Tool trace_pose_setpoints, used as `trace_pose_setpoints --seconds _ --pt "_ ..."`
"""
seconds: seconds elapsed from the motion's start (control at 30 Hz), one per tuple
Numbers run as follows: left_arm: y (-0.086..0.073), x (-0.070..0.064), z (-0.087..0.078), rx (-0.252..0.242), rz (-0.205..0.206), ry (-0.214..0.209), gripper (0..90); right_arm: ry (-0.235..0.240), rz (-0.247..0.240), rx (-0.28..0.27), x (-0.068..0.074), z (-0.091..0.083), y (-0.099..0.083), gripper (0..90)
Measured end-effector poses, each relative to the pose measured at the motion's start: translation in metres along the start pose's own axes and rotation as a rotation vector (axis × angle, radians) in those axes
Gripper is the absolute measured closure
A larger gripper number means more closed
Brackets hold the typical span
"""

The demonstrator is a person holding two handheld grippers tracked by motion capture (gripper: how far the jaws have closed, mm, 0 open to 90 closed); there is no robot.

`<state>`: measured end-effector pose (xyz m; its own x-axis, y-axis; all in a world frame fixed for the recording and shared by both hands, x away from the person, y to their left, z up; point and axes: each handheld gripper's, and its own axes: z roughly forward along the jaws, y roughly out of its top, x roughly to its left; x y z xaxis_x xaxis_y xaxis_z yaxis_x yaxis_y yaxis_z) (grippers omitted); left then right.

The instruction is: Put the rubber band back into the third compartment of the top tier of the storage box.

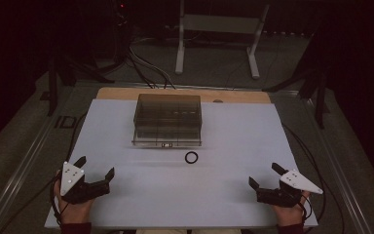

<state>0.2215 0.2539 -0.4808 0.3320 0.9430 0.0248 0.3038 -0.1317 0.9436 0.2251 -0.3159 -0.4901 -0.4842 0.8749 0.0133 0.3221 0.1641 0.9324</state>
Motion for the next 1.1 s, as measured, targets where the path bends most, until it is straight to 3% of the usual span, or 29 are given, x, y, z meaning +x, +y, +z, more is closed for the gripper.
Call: trace_pose_setpoints --seconds 0.4,1.1 --pt "0.001 -0.001 0.000 -0.005 0.002 0.007 0.6 -0.021 -0.017 -0.031 0.004 -0.003 0.001 0.2" --pt "0.016 -0.021 0.018 0.005 0.023 -0.052 0.5 -0.052 -0.036 -0.059 0.010 0.002 -0.001 0.2"
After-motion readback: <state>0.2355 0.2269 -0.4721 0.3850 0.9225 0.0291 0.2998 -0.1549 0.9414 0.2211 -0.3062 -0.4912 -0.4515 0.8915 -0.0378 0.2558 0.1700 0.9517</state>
